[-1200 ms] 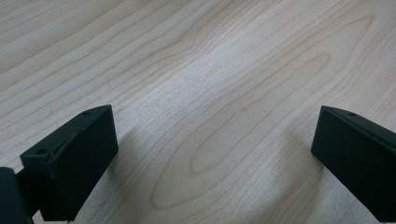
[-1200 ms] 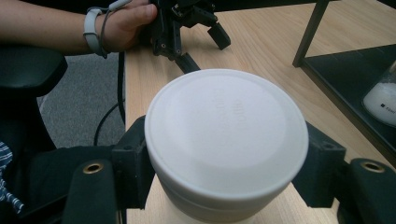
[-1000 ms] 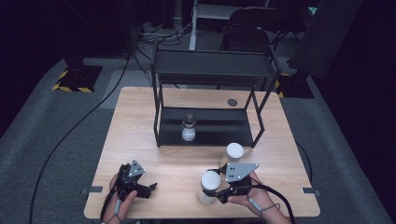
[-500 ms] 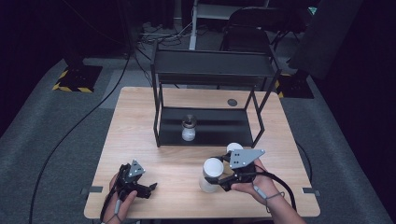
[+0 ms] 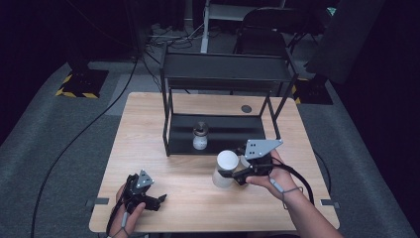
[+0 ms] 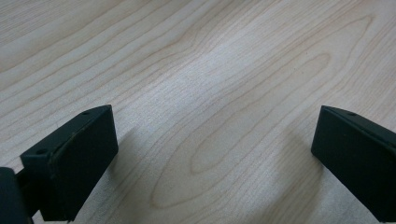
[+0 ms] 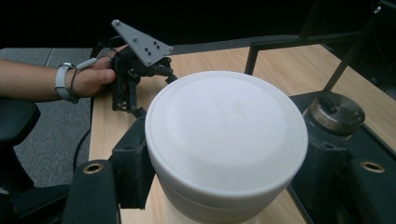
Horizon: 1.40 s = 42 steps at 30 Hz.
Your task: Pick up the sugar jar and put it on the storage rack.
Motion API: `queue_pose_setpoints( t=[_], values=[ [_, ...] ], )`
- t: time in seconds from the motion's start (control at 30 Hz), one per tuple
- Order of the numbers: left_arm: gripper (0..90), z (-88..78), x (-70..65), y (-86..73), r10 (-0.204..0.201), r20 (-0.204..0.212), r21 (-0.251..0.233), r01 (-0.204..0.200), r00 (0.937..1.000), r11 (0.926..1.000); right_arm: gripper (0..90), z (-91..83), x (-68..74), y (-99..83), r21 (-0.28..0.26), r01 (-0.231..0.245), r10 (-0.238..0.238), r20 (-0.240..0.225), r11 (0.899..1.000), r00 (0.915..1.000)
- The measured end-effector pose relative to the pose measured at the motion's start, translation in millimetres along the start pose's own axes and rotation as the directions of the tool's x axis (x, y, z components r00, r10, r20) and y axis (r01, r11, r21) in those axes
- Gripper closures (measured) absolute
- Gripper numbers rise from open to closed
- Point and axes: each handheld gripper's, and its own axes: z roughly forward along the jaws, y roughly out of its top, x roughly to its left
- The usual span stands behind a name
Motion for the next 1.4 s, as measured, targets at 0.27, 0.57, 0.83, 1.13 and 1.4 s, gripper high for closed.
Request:
queue_pose_setpoints(
  t=[0.27,0.57,0.83,1.13,1.4],
  values=[
    [0.5,0.0,0.0,0.1,0.001,0.0,0.0,-0.001,1.0,1.0,33.8,0.3,-12.6,11.9,-0.005,0.006,-0.006,0.023,1.0,0.9997],
    [0.5,0.0,0.0,0.0,0.001,0.0,0.0,-0.001,1.0,1.0,33.8,-0.1,-31.8,18.8,-0.01,-0.006,0.007,0.041,1.0,0.9991],
    [0.5,0.0,0.0,0.0,0.0,0.0,0.0,0.0,1.0,1.0,33.7,-1.5,-46.5,24.5,-0.011,-0.011,0.012,0.07,1.0,0.9974],
    [0.5,0.0,-0.1,0.0,0.0,0.0,0.0,0.0,1.0,1.0,33.7,1.4,-63.3,24.7,-0.022,-0.03,0.032,0.105,0.999,0.994],
    [0.5,0.0,-0.1,0.0,0.0,0.0,0.0,0.0,1.0,1.0,33.7,8.0,-81.8,18.0,-0.03,-0.03,0.033,0.129,0.999,0.991]
  ],
)
